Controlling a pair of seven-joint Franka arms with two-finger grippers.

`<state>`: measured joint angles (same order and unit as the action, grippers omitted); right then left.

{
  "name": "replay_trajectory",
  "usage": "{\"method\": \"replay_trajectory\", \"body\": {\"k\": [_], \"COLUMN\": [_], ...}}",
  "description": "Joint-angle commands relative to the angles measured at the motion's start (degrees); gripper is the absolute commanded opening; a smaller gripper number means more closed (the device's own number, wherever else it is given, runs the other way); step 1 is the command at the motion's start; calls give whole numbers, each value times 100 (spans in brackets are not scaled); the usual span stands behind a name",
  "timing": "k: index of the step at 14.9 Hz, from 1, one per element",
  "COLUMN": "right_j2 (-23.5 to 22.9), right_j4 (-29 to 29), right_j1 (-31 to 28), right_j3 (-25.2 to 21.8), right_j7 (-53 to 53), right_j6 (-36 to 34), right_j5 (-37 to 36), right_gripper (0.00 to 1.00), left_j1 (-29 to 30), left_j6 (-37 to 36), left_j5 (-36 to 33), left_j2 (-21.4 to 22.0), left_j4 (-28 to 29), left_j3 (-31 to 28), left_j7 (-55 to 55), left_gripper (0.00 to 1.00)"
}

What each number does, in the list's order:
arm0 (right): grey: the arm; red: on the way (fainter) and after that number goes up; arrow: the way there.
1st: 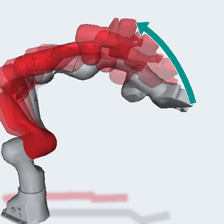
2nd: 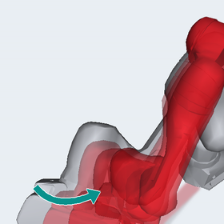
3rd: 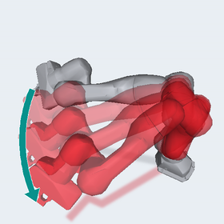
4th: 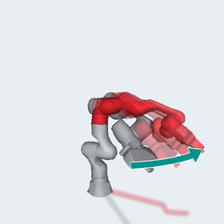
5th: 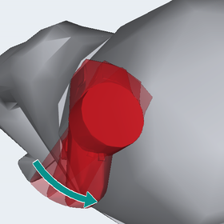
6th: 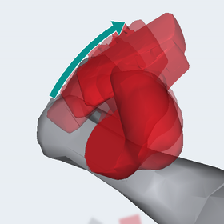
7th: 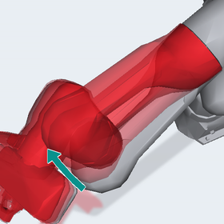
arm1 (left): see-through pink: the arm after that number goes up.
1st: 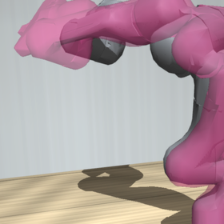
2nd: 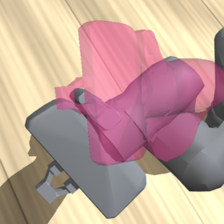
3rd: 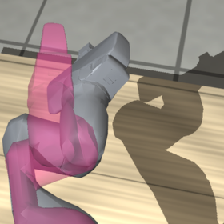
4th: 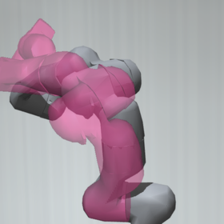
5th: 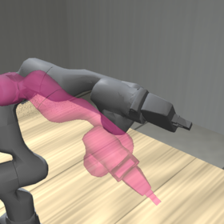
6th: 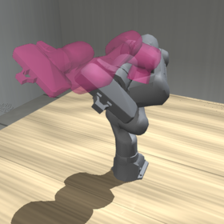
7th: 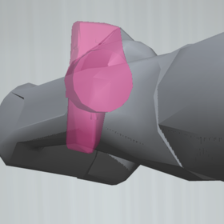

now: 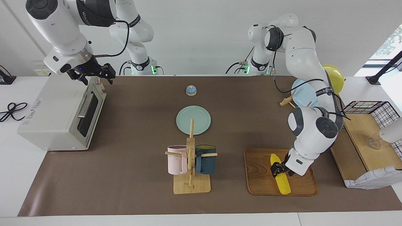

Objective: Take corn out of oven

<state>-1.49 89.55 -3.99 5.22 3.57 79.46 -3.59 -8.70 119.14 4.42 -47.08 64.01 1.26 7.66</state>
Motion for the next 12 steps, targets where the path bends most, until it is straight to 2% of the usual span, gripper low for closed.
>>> {"method": "replay_trajectory", "body": {"k": [1, 4, 8, 12], "right_j2": [-54, -10, -1, 166], "right_j4": [-78, -69, -60, 159], "right_j1": [162, 188, 197, 249], "right_j3": [-144, -206, -206, -337], "right_j7": [-119, -111, -198, -234], "right_j6": [-107, -89, -150, -203], "right_j5": [95, 104, 104, 104], "right_gripper": [100, 100, 100, 100], "left_j1": [35, 35, 167, 185], "left_j6": [-337, -1057, -1375, -2551], "left_j5": [-12, -3, -55, -64], "left_j2": [206, 803, 2296, 3326], "left_j4": [-47, 136, 1427, 1825], "left_j3": [15, 6, -29, -29], "left_j7": [-72, -19, 60, 236], "left_gripper": [100, 100, 100, 100]}}
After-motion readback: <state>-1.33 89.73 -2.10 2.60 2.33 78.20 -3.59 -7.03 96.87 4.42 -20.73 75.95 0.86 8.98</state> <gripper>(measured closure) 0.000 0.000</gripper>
